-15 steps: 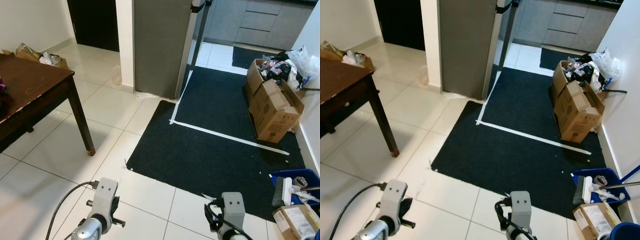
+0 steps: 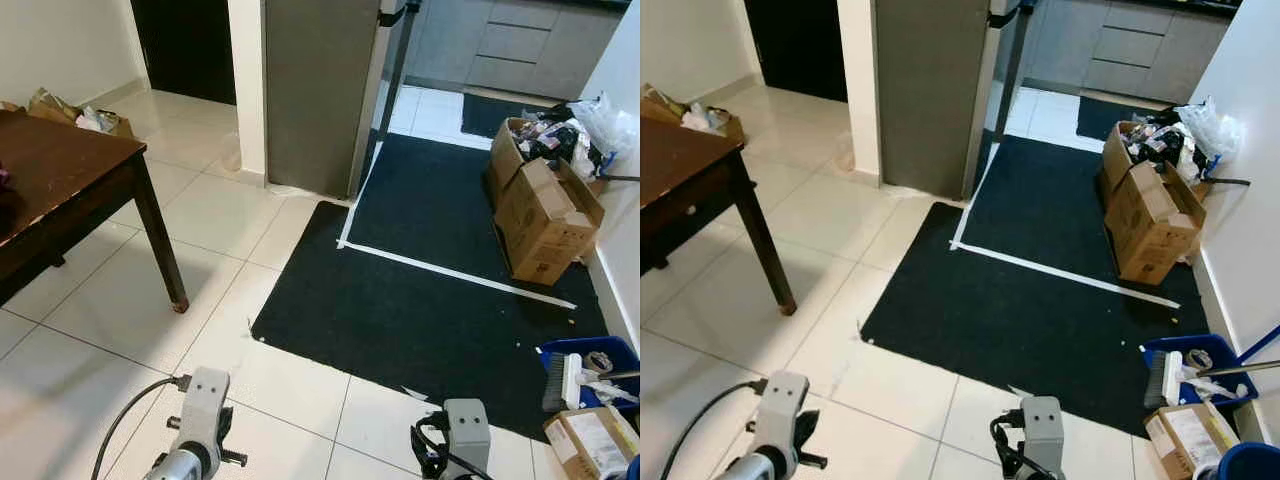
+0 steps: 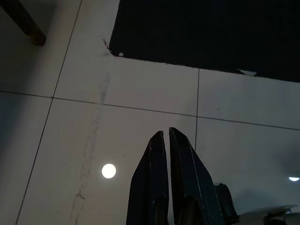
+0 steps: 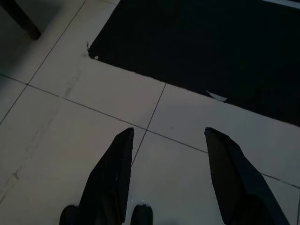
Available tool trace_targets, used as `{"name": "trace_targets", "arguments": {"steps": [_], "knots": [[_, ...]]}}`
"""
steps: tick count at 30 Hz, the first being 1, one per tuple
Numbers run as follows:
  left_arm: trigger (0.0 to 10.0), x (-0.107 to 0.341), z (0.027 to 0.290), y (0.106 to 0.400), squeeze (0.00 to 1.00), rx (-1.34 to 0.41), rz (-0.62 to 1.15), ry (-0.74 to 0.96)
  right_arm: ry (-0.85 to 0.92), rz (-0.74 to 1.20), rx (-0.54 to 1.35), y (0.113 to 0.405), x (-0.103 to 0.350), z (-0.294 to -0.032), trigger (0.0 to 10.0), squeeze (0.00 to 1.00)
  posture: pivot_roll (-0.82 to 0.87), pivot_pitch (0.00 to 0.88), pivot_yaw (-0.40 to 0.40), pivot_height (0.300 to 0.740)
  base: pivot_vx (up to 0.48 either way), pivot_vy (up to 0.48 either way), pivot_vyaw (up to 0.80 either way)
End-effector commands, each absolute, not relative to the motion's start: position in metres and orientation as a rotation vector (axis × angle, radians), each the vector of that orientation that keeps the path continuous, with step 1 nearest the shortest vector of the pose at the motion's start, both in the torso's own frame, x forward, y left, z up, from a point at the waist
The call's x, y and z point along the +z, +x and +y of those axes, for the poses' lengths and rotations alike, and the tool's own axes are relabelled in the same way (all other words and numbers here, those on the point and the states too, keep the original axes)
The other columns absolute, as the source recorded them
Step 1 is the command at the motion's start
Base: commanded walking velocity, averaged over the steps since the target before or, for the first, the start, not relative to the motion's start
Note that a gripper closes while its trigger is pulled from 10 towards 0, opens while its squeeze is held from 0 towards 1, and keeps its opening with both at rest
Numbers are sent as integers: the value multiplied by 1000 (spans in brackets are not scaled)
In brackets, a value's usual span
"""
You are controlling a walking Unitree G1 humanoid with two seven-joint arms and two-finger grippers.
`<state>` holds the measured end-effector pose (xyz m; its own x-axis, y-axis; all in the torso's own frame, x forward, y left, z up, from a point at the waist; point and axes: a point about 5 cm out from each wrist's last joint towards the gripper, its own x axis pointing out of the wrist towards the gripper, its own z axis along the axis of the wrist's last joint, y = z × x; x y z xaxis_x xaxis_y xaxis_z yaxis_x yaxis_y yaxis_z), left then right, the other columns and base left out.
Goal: Setting the table
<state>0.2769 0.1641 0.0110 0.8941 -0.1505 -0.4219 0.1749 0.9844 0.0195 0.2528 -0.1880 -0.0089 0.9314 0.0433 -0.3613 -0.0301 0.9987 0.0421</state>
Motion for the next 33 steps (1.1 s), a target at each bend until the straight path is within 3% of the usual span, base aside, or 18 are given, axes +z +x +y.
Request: {"name": "trace_targets", "arguments": {"steps": [1, 33], "knots": [[10000, 4, 166, 270, 0, -162, 468, 58, 41, 407, 40, 245, -17, -188, 10000, 0, 15, 110, 30, 740, 0, 0, 0], [10000, 2, 165, 270, 0, -169, 481, 71, -4, 415, 93, 247, -18, -177, 10000, 0, 7, 108, 29, 740, 0, 0, 775]]}}
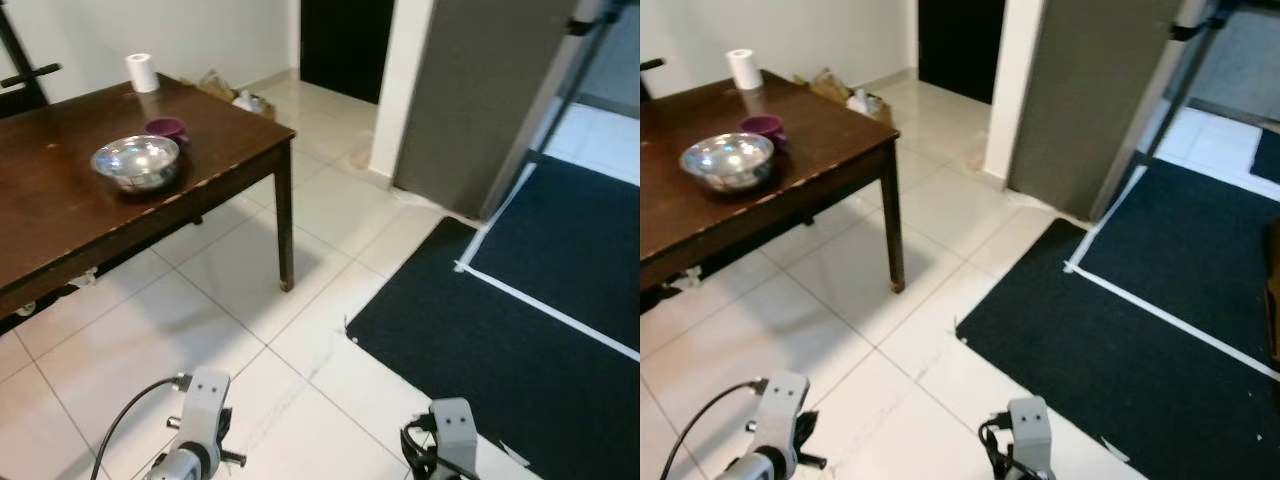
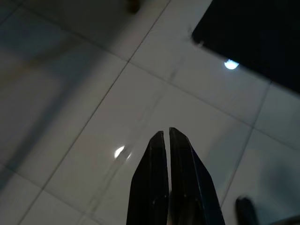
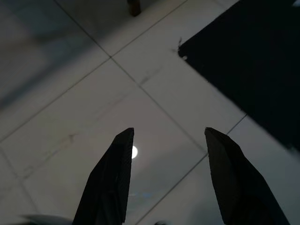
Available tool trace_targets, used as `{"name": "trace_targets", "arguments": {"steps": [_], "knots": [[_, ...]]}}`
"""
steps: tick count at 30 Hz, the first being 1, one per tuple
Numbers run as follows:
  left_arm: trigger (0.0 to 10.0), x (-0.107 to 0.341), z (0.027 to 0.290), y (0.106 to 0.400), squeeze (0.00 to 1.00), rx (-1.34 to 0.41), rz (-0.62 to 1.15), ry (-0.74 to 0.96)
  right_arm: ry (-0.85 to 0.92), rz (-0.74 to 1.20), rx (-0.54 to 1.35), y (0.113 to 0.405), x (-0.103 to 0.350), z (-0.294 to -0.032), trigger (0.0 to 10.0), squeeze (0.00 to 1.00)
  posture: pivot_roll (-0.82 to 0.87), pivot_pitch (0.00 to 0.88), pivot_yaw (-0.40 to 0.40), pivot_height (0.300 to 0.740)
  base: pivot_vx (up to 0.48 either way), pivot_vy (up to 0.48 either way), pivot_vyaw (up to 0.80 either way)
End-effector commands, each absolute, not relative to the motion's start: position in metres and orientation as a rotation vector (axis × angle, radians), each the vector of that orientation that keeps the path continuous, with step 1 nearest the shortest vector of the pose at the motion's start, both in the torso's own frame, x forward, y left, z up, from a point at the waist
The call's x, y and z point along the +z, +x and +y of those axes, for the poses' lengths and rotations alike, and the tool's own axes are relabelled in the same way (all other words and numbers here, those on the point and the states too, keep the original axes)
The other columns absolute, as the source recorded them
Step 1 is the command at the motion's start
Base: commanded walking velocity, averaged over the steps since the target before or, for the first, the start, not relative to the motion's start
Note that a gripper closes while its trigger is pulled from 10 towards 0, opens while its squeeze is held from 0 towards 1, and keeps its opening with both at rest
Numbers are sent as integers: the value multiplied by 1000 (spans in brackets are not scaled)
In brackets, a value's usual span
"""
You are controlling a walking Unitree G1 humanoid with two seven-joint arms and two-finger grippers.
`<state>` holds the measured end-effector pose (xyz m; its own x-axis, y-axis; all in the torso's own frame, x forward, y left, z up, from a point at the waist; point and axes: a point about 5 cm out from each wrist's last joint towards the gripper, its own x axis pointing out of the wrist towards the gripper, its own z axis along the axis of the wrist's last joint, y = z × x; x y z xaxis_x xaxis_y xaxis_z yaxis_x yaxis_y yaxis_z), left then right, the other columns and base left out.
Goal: Setting the table
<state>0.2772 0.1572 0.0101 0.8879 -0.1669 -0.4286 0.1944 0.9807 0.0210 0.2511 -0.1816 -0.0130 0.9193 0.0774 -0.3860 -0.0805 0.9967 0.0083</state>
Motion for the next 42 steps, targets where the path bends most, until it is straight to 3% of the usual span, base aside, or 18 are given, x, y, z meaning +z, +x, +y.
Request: {"name": "trace_targets", "arguments": {"steps": [1, 42], "knots": [[10000, 2, 164, 270, 0, -170, 483, 73, -4, 416, 93, 247, -18, -177, 10000, 0, 6, 106, 30, 740, 0, 0, 800], [10000, 1, 165, 270, 0, -165, 488, 74, 4, 420, 89, 246, -19, -177, 10000, 0, 9, 113, 34, 740, 0, 0, 800]]}}
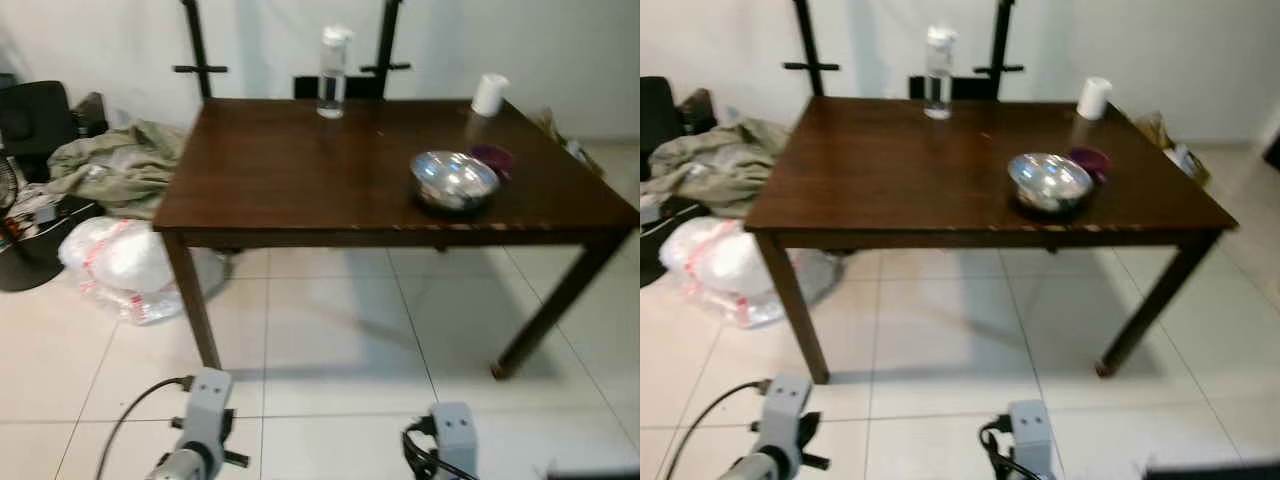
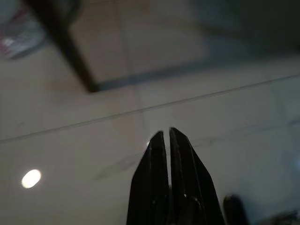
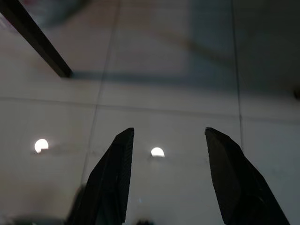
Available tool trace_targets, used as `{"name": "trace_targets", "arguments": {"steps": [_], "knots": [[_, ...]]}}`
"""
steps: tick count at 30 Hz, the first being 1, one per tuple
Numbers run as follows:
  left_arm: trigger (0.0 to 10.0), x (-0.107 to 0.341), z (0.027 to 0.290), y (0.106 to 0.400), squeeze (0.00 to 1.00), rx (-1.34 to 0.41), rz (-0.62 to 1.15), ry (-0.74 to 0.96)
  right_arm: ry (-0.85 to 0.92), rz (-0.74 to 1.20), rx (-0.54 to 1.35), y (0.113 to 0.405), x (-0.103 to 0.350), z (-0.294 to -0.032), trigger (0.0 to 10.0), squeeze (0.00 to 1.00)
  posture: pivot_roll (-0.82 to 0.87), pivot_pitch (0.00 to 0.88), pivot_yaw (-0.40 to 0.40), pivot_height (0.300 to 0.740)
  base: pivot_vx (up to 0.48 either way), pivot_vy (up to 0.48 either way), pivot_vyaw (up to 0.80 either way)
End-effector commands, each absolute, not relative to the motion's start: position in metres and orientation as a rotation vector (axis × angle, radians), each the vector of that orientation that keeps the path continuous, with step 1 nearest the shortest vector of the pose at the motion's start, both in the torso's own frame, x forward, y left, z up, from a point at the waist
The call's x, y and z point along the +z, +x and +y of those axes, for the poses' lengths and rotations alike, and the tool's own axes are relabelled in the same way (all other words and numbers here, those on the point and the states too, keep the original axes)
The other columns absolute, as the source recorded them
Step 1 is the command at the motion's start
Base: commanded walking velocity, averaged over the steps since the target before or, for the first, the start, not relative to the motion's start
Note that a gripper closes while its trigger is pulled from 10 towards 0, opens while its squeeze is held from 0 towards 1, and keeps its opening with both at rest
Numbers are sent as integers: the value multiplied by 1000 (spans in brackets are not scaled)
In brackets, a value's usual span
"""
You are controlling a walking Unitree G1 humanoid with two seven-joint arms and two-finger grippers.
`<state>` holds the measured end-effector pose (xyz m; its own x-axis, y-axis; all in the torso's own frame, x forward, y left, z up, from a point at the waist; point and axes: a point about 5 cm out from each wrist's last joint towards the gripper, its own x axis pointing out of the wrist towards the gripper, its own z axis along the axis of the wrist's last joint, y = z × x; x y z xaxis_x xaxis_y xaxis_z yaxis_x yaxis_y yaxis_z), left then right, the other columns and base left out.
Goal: Setting the table
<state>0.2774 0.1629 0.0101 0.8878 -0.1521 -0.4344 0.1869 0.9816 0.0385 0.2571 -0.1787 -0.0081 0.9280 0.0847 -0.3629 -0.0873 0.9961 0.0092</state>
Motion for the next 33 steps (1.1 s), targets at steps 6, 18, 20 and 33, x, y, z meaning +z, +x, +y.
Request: {"name": "trace_targets", "arguments": {"steps": [6, 18, 20, 33], "knots": [[10000, 1, 165, 270, 0, -164, 489, 71, 4, 421, 89, 246, -19, -177, 10000, 0, 9, 113, 34, 740, 0, 0, 800], [10000, 2, 166, 270, 0, -163, 489, 74, 7, 419, 88, 246, -19, -176, 10000, 0, 12, 117, 36, 740, 0, 0, 800], [10000, 1, 166, 270, 0, -163, 489, 74, 7, 419, 88, 247, -19, -176, 10000, 0, 12, 117, 36, 740, 0, 0, 800], [10000, 4, 169, 271, 0, -134, 471, 62, 6, 416, 88, 247, -18, -176, 10000, 0, 13, 115, 37, 740, 0, 0, 800]]}}
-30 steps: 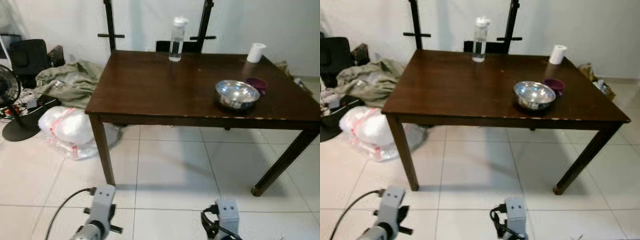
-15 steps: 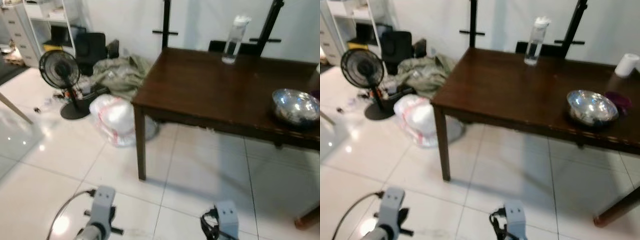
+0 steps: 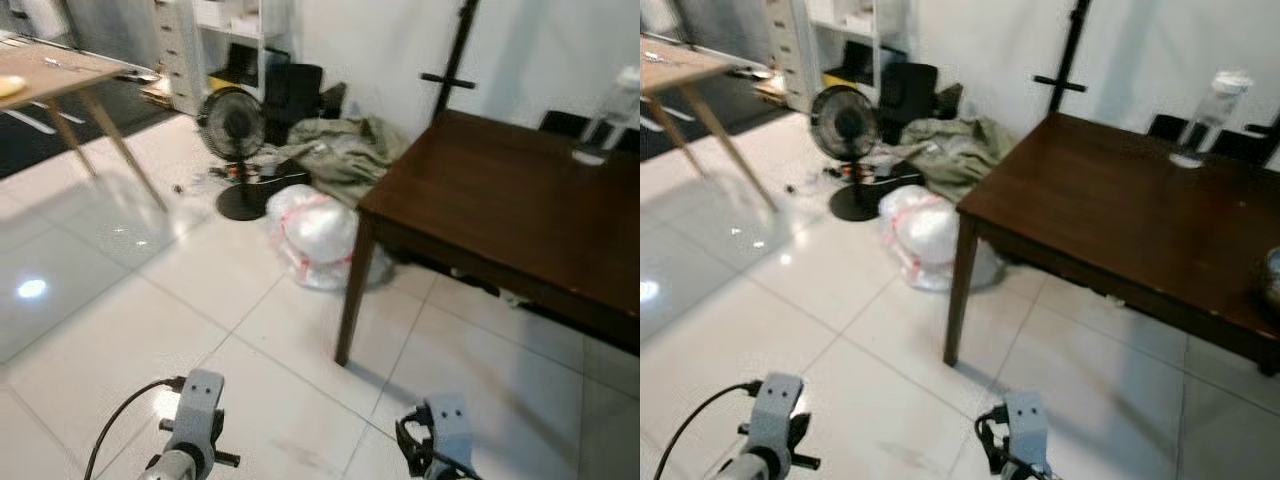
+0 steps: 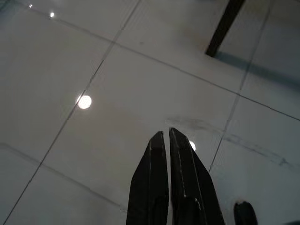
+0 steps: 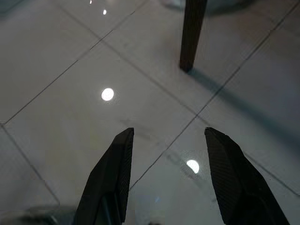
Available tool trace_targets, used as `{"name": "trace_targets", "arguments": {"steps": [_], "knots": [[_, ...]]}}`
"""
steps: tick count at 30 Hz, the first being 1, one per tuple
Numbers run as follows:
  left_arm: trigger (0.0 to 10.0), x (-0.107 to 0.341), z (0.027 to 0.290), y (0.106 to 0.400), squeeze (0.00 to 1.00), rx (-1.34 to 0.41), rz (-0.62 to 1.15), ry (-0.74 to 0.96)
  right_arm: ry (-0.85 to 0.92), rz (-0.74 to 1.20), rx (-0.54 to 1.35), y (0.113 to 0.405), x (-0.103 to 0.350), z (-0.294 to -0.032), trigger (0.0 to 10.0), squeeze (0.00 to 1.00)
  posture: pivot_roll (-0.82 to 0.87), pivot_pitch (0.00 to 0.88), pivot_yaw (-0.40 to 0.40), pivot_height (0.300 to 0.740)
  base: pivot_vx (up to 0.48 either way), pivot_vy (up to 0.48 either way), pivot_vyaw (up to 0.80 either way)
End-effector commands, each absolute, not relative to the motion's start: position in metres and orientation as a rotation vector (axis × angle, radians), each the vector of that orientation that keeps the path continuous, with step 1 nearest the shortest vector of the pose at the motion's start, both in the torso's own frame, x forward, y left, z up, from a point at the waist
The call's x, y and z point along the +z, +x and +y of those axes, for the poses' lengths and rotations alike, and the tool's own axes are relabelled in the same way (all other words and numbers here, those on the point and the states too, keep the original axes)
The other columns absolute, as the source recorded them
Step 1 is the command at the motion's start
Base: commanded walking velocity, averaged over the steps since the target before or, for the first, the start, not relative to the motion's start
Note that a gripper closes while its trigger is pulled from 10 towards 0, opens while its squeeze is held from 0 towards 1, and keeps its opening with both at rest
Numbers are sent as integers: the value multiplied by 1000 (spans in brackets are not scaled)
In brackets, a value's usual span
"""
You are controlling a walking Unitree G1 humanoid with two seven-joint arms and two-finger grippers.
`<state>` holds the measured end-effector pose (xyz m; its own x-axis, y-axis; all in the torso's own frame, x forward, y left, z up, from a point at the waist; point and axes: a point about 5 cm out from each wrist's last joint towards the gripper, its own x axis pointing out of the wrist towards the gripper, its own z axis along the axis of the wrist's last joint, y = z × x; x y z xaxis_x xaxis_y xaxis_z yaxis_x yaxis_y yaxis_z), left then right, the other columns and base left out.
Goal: Setting the table
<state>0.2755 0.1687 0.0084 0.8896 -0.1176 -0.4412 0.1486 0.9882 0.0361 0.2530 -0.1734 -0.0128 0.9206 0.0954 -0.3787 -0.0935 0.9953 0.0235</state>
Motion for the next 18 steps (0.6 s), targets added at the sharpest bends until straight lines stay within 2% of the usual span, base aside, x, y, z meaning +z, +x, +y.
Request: {"name": "trace_targets", "arguments": {"steps": [1, 18], "knots": [[10000, 3, 169, 271, 0, -129, 475, 63, 5, 416, 89, 248, -18, -176, 10000, 0, 13, 115, 37, 740, 0, 0, 800], [10000, 4, 178, 273, 0, -34, 471, 48, -41, 381, 101, 251, -13, -176, 10000, 0, 14, 107, 33, 740, 0, 0, 800]]}}
